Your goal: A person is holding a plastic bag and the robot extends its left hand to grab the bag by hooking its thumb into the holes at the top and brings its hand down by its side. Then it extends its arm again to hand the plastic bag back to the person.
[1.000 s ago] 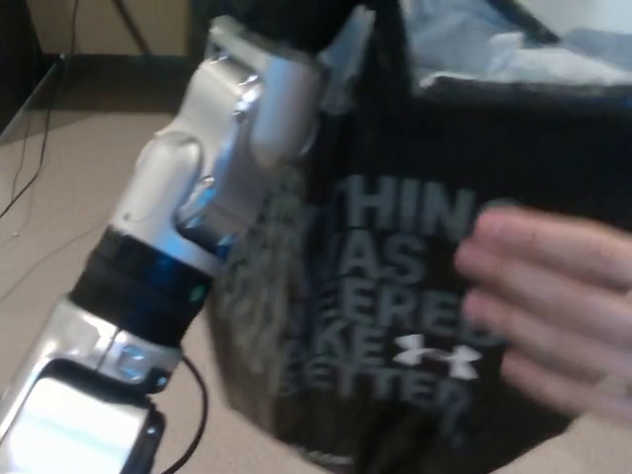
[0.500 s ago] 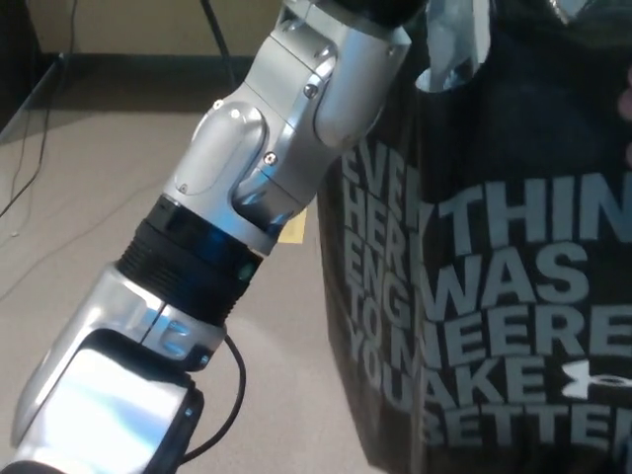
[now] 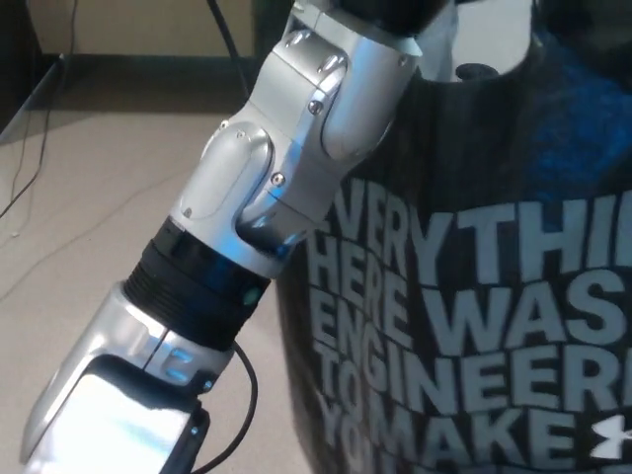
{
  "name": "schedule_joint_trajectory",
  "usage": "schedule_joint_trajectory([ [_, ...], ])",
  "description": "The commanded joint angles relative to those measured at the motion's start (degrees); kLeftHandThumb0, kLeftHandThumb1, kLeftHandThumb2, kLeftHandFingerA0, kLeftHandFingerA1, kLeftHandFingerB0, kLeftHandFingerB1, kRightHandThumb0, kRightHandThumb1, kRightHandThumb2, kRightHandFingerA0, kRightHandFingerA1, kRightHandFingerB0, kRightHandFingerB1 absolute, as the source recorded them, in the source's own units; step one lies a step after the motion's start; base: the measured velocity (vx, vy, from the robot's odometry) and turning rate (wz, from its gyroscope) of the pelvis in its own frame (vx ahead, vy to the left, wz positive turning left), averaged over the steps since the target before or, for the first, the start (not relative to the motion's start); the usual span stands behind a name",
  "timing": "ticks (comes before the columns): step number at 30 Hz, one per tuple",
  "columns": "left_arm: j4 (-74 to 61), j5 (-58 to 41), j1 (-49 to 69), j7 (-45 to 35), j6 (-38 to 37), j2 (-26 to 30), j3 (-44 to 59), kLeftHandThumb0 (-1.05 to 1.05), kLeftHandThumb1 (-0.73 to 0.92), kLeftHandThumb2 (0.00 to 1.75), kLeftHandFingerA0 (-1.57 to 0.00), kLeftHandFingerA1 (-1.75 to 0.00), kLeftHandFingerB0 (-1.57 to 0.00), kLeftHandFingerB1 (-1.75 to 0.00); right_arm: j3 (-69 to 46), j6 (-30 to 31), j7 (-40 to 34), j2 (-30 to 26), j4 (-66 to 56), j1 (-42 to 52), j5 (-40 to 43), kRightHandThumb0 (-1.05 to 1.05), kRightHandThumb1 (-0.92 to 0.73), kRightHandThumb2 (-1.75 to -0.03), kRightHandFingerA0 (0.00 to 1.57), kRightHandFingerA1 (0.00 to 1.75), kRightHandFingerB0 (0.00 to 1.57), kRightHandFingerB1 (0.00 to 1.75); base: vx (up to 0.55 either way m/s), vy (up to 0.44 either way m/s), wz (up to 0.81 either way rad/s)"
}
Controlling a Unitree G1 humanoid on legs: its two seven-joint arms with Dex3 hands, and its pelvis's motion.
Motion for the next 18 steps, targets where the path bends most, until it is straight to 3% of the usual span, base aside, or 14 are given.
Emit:
schedule_joint_trajectory([
  [1, -5.6, -2.0, 2.3, -20.1, 14.1, 0.9, -0.2, -0.79, 0.45, 0.85, 0.0, 0.0, 0.0, -0.02, 0.1, 0.1, 0.7, -1.4, 0.4, 0.3, -0.2, -0.41, -0.6, -0.81, 0.65, 0.6, 0.51, 0.53, 0.0, 0.0, 0.0],
  [2, -5.8, -2.0, 2.3, -20.6, 14.4, 1.0, -0.2, -0.79, 0.44, 0.85, 0.0, 0.0, 0.0, -0.02, 0.1, 0.0, 0.6, -1.4, 0.5, 0.2, -0.2, -0.41, -0.6, -0.81, 0.66, 0.61, 0.5, 0.53, 0.0, 0.0, 0.0],
  [3, -6.4, -1.8, 2.4, -21.9, 14.9, 1.4, -0.2, -0.92, 0.48, 0.59, 0.0, 0.0, 0.0, 0.0, 0.1, 0.4, 0.7, -1.3, 0.4, 0.1, -0.2, -0.33, -0.71, -0.61, 0.73, 0.52, 0.55, 0.42, 0.0, 0.0, 0.0],
  [9, -8.6, -1.9, 3.6, -24.9, 16.2, 1.9, -0.2, -0.91, 0.46, 0.61, 0.0, 0.0, 0.0, 0.0, 0.2, 0.8, 0.8, -1.3, -0.7, 0.8, -0.3, -0.33, -0.71, -0.62, 0.71, 0.51, 0.55, 0.42, 0.0, 0.0, 0.0],
  [10, -9.2, -2.2, 3.9, -25.8, 16.2, 2.2, -0.1, -0.91, 0.47, 0.6, 0.0, 0.0, 0.0, 0.0, 0.3, 0.9, 1.0, -1.3, -0.5, 0.7, -0.3, -0.4, -0.61, -0.82, 0.63, 0.59, 0.5, 0.53, 0.0, 0.0, 0.0],
  [11, -9.5, -2.3, 4.0, -26.2, 16.3, 2.3, -0.1, -0.91, 0.47, 0.6, 0.0, 0.0, 0.0, 0.0, 0.3, 0.9, 1.1, -1.4, -0.4, 0.6, -0.3, -0.4, -0.61, -0.82, 0.63, 0.59, 0.5, 0.53, 0.0, 0.0, 0.0],
  [16, -10.9, -2.7, 4.7, -29.5, 17.8, 2.8, 0.0, -0.87, 0.46, 0.58, 0.0, 0.0, 0.0, 0.0, 0.6, 0.5, 0.9, -1.4, 0.1, 0.5, -0.5, -0.4, -0.6, -0.81, 0.63, 0.59, 0.49, 0.52, 0.0, 0.0, 0.0],
  [17, -11.5, -2.5, 5.1, -30.2, 18.0, 3.1, -0.1, -0.87, 0.45, 0.6, 0.0, 0.0, 0.0, 0.0, 0.6, 0.8, 1.1, -1.6, 0.0, 0.5, -0.5, -0.33, -0.72, -0.6, 0.68, 0.48, 0.53, 0.4, 0.0, 0.0, 0.0],
  [18, -11.8, -2.6, 5.4, -30.6, 17.9, 3.3, 0.0, -0.88, 0.45, 0.61, 0.0, 0.0, 0.0, 0.0, 0.7, 0.8, 1.2, -1.6, -0.2, 0.5, -0.6, -0.34, -0.72, -0.6, 0.68, 0.48, 0.53, 0.4, 0.0, 0.0, 0.0],
])
